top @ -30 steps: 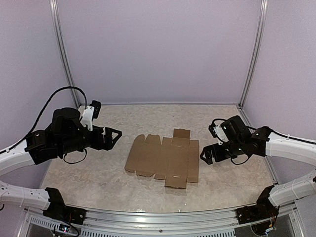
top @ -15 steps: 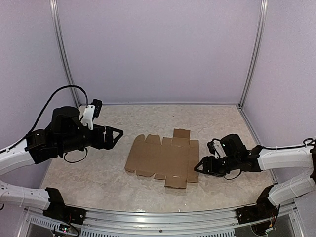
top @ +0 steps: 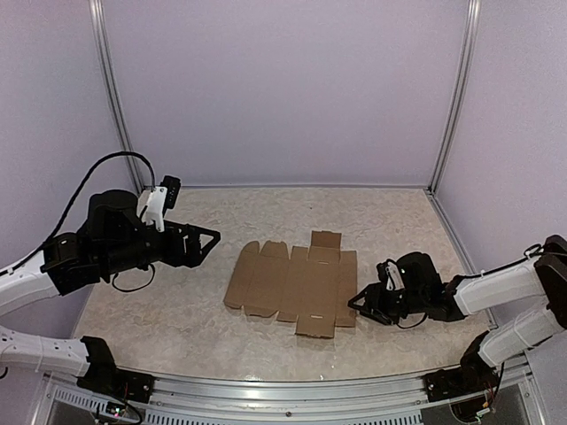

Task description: Fold the paper box

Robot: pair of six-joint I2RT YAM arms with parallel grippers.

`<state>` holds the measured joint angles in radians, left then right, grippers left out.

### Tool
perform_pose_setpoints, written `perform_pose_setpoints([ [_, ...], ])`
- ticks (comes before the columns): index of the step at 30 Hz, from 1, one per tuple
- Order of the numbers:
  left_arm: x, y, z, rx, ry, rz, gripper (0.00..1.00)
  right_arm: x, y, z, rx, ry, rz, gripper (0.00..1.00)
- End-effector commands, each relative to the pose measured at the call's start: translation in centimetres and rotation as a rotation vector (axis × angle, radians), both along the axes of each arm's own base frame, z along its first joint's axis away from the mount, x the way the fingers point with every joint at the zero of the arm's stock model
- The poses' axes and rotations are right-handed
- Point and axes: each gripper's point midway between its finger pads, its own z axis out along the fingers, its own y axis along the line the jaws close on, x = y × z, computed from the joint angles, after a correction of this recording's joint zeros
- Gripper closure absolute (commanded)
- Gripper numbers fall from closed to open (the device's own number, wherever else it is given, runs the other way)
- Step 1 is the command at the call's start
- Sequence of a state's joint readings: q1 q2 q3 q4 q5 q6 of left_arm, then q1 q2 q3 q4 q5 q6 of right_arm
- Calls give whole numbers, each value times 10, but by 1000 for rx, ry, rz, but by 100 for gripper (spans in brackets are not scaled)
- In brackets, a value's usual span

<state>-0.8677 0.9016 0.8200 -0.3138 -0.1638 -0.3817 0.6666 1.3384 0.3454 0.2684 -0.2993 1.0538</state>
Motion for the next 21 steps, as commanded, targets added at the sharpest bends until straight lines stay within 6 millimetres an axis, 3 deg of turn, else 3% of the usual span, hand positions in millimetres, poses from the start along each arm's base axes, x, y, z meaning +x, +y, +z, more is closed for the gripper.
perform_pose_setpoints([
  [1, -3, -1, 4, -17, -8, -12, 1, 3, 0, -8, 64, 28, -51, 50],
  [11, -1, -5, 1, 0, -1, -18, 1, 1, 7, -19, 133, 49, -51, 54],
  [21, 0, -9, 1, 6, 2, -28, 1, 6, 14, -15, 189, 20, -42, 70],
])
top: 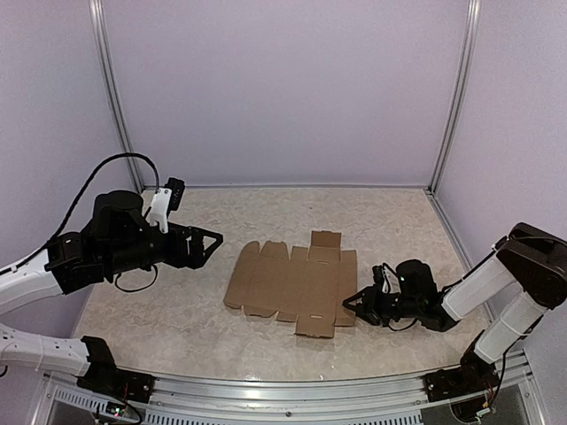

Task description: Fold the paper box

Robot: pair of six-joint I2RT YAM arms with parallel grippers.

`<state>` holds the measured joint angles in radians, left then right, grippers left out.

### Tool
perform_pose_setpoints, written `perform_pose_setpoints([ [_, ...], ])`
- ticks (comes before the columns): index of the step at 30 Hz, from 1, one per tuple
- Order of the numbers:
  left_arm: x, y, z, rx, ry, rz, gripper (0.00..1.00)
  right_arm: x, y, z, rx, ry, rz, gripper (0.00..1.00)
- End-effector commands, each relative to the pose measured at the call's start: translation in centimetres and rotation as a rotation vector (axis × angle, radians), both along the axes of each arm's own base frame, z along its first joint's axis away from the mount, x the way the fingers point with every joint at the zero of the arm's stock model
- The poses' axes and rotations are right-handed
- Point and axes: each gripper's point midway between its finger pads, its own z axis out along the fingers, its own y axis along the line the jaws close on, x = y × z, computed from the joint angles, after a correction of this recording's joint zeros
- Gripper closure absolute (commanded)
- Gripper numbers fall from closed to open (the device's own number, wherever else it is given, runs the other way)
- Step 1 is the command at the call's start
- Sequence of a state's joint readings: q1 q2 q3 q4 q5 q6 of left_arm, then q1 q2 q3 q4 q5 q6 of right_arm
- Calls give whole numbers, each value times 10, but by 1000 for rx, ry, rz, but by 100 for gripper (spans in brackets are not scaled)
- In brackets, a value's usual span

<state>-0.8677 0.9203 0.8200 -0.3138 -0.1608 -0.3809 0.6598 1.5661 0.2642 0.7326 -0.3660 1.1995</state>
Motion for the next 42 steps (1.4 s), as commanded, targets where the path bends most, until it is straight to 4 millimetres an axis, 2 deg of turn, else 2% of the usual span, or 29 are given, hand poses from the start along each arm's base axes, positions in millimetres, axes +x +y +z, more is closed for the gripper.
perform_pose_setpoints([
  [1, -1, -7, 7, -7, -11, -24, 1, -2, -3, -4, 11, 7, -3, 74],
  [7, 1, -9, 7, 3, -10, -27, 1, 1, 3, 10, 38, -36, 24, 100],
  [16, 2, -4, 11, 22, -17, -7, 1, 4, 16, 43, 4, -131, 134, 100],
  [27, -1, 11, 19, 32, -31, 34, 1, 11, 22, 81, -296, -260, 422, 100],
  [31, -3, 16, 19, 40, -34, 41, 1, 15, 24, 86, -394, -281, 535, 100],
  [37, -6, 24, 12, 65, -21, 57, 1, 22, 23, 82, -540, -279, 725, 100],
  [42, -9, 26, 9, 52, -9, 55, 1, 44, 15, 76, -722, -292, 797, 100],
])
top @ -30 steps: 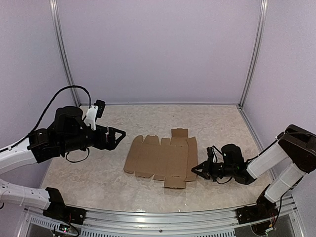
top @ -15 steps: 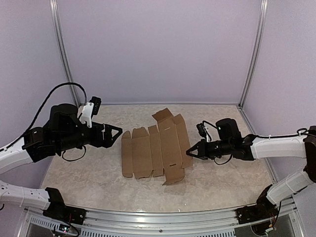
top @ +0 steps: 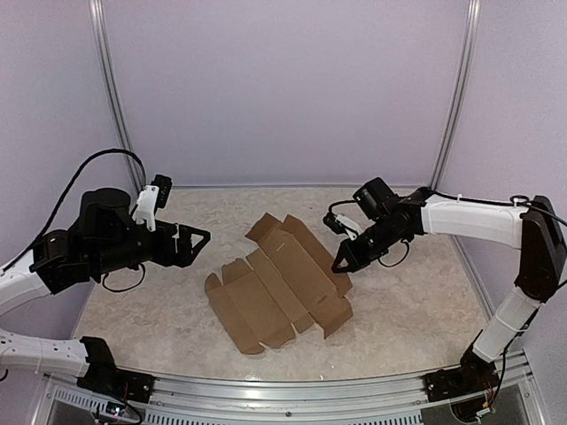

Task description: Fold the paper box

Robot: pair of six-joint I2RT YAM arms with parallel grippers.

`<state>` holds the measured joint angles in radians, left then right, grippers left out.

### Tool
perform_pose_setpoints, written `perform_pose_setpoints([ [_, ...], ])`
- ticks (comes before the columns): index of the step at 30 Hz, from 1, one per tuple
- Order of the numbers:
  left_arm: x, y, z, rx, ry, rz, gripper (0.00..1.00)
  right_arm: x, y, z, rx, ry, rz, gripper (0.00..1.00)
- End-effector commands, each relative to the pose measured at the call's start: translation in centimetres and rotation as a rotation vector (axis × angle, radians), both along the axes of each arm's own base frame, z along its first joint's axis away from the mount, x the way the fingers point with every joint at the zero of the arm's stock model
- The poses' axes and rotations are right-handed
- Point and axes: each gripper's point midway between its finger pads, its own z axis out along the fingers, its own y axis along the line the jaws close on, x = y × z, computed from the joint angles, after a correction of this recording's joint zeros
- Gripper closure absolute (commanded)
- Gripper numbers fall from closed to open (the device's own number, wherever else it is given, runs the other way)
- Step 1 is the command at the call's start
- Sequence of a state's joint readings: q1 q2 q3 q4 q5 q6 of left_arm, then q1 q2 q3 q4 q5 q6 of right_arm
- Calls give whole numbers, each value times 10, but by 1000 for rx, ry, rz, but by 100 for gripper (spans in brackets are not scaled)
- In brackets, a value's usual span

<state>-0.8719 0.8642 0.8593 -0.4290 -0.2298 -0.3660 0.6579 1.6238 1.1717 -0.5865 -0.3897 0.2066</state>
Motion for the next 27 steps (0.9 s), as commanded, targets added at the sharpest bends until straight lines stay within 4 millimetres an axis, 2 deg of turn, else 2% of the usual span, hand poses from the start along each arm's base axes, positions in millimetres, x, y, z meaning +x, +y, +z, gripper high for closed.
perform_pose_setpoints([
  [1, -5, 3, -2, 1, 10, 0, 1, 1, -22, -18, -238, -30, 113, 100],
  [6, -8, -7, -3, -29, 28, -41, 1, 7, -9, -22, -428, -185, 277, 100],
  [7, -8, -7, -2, -32, 28, -42, 1, 7, -2, -19, -461, -224, 322, 100],
  [10, -7, -8, -5, -22, 38, -39, 1, 19, 2, -15, -585, -303, 387, 100],
  [15, -6, -13, -9, -31, 58, -43, 1, 29, 12, -14, -690, -393, 528, 100],
  [18, -4, -16, -11, -49, 75, -33, 1, 32, 24, -10, -720, -453, 596, 100],
  [23, 1, -24, -12, -77, 101, -27, 2, 21, 46, -4, -666, -498, 660, 100],
  [27, 5, -31, -13, -90, 121, -20, 11, 18, 49, -1, -667, -529, 641, 100],
])
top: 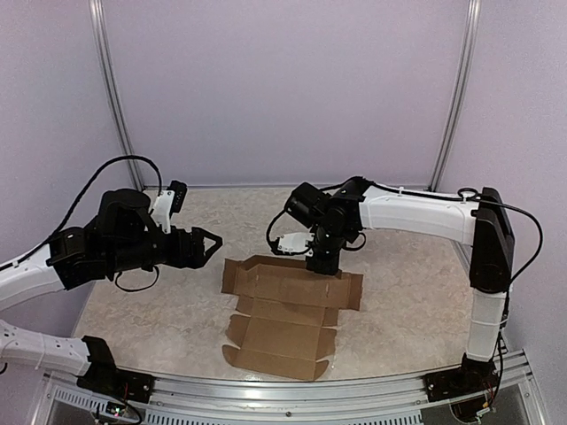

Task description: Fold the paper box

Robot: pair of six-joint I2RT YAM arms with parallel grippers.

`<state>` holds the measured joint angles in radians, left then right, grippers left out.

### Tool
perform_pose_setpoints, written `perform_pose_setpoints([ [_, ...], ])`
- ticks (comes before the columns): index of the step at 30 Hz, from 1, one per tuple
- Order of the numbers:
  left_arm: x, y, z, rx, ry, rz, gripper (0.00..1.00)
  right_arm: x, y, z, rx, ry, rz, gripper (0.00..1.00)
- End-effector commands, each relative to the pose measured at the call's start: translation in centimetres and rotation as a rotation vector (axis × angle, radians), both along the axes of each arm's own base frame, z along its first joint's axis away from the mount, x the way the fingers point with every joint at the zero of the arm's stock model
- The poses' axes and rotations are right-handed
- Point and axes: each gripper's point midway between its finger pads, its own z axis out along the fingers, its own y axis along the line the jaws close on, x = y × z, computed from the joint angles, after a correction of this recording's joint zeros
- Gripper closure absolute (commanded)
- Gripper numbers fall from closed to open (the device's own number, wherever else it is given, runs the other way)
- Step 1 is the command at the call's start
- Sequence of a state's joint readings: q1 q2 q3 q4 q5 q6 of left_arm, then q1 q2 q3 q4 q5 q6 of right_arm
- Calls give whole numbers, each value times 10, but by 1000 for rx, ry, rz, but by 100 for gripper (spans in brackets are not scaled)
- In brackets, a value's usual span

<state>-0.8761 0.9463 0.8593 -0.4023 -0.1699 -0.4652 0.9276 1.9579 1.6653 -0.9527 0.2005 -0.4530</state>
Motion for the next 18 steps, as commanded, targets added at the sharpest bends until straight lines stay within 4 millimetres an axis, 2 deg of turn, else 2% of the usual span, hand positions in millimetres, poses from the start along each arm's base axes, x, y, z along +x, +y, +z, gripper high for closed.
perform_pose_setpoints([
  [1, 5, -13, 6, -41, 18, -3, 15, -1, 5, 10, 0, -56, 14, 100],
  [3, 7, -17, 5, -42, 25, -6, 24, -1, 3, 15, 15, -68, -3, 100],
  [6, 11, -25, 2, -34, 42, -13, 44, -4, 3, 22, 41, -107, -8, 100],
  [10, 19, -34, -1, -30, 56, -4, 79, -12, 2, 30, 65, -150, 1, 100],
  [13, 26, -41, -3, -30, 67, 2, 100, -18, 3, 36, 73, -175, 1, 100],
  [18, 35, -50, -8, -5, 99, 21, 100, -25, 2, 48, 90, -199, -40, 100],
])
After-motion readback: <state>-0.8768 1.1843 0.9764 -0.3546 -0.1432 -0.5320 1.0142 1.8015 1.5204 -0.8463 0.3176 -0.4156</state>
